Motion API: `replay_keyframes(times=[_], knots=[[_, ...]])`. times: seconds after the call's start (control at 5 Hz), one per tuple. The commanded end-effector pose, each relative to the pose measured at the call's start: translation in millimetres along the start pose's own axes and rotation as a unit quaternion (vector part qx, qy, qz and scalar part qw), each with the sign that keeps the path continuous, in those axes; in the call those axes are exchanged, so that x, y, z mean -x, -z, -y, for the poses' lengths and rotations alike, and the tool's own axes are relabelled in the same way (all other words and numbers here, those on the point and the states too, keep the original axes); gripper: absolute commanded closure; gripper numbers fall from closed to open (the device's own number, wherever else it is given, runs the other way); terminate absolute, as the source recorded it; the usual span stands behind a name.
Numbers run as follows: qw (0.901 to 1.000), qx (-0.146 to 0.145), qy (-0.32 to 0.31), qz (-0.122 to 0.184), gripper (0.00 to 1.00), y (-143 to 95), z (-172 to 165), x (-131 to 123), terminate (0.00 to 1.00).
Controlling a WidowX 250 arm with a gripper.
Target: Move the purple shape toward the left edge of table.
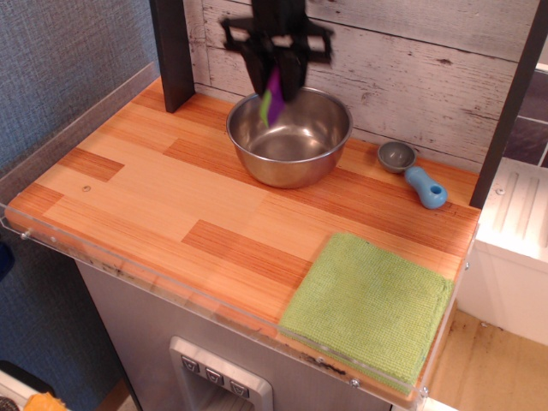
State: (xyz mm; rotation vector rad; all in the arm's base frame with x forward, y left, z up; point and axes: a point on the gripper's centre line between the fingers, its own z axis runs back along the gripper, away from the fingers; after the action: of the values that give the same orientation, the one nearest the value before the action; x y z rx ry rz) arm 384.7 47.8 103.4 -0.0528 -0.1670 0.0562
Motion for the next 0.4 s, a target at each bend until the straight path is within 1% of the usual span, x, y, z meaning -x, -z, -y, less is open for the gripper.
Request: replay_keyframes(times=[0.0,0.2], knots=[[0.9989,-0.03,-0.027,0.022,1.0,-46.7,-64.0,42.6,0.0],[0.9986,-0.047,-0.024,-0.009,1.0,-38.3,-100.6,65.3,0.0]])
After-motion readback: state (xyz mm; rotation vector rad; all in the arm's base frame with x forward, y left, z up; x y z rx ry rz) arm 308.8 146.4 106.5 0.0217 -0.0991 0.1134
